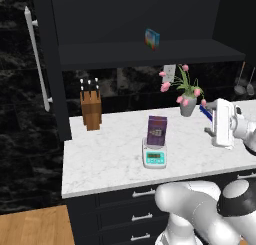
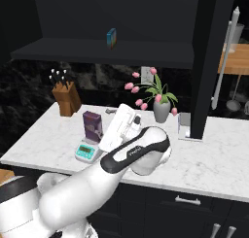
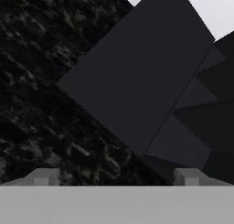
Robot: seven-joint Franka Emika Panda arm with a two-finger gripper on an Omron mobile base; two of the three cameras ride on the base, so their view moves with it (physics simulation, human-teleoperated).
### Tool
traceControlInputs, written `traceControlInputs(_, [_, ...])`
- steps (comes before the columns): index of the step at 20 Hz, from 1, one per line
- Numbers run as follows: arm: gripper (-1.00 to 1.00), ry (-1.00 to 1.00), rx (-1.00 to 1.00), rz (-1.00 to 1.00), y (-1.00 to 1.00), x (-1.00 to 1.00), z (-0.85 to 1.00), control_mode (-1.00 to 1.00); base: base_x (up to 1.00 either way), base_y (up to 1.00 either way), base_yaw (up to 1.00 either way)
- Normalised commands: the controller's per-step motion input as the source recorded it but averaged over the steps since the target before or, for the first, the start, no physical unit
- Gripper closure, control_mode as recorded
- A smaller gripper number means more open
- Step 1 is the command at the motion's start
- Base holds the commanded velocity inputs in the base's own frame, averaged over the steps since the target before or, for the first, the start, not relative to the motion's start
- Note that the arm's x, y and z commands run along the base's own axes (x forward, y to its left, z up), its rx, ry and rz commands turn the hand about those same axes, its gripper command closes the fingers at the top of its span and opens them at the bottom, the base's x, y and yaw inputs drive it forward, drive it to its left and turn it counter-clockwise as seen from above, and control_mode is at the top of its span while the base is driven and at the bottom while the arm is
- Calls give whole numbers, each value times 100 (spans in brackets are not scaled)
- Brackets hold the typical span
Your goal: Pick the cereal and place it on the digital scale for weighing, and close the cabinet.
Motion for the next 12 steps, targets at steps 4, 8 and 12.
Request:
traceControlInputs(4, [-100, -32, 0, -31, -63, -59, 29, -100, 0, 0, 0])
traceControlInputs(8, [-100, -23, 0, -41, -63, -50, 6, -100, 0, 0, 0])
traceControlInputs(12, [-100, -3, 0, -49, -79, -28, 0, -100, 0, 0, 0])
